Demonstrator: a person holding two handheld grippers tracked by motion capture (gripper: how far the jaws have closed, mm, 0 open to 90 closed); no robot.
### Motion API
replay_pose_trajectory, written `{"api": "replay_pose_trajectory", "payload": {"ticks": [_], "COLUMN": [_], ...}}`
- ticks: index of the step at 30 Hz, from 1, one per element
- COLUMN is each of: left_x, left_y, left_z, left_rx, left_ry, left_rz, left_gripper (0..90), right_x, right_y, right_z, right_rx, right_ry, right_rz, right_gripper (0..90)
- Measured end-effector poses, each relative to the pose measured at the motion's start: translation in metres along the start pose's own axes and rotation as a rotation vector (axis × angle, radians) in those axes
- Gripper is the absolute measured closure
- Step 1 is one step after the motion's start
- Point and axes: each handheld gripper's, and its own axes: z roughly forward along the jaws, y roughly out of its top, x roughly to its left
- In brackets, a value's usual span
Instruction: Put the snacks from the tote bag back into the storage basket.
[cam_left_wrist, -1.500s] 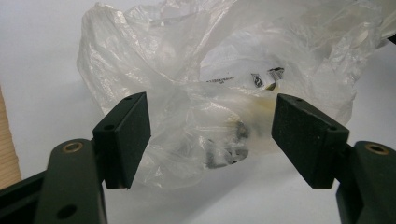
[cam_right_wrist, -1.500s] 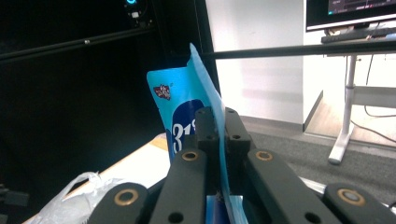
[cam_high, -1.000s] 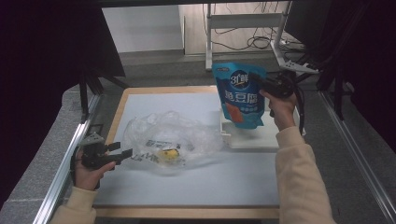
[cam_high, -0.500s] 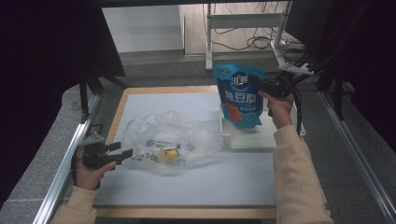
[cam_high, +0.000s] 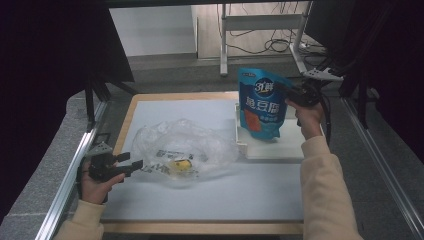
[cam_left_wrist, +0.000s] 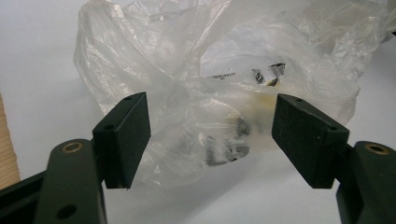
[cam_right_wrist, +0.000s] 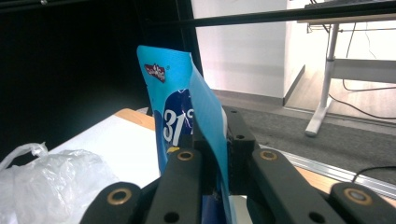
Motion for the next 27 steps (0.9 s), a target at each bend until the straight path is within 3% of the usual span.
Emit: {"api": "replay_pose_trajectory", "payload": {"ticks": [10, 15, 22, 27], "left_x": [-0.002, -0.003, -0.003, -0.003], "left_y": [0.001, 0.0, 0.0, 0.002], "left_z": [-0.002, 0.0, -0.002, -0.001], "left_rx": [-0.009, 0.001, -0.004, -0.006], "left_ry": [-0.004, -0.005, -0.002, -0.006], "left_rz": [0.0, 0.006, 0.0, 0.004], "left_gripper": [28.2, 28.1, 28.1, 28.2], "right_x": [-0.004, 0.0, 0.004, 0.009], "right_y": [-0.006, -0.007, -0.011, -0.016], "right_z": [-0.016, -0.021, -0.026, -0.032], "right_rx": [-0.043, 0.005, -0.001, 0.049], "right_ry": [-0.004, -0.024, -0.048, -0.069], "right_rz": [0.01, -0.032, -0.02, -0.012], "right_gripper": [77.6, 70.7, 60.9, 53.3]}}
